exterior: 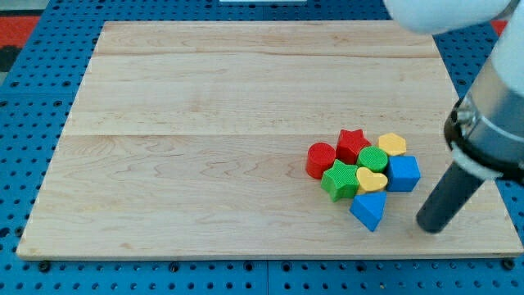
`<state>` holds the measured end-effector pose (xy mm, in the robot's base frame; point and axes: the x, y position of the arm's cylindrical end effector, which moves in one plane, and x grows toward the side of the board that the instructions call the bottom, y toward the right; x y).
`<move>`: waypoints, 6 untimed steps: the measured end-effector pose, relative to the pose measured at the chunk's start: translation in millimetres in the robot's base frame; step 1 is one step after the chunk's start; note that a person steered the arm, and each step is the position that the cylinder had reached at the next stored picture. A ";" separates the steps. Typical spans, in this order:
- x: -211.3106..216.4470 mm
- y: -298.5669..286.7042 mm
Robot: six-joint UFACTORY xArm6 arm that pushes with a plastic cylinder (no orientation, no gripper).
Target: Push all the group of blocks slightly to the top side of the board
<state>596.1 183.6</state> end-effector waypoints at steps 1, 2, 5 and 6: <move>22.5 -21.4; 19.5 -32.7; -2.7 -43.1; -21.8 -33.7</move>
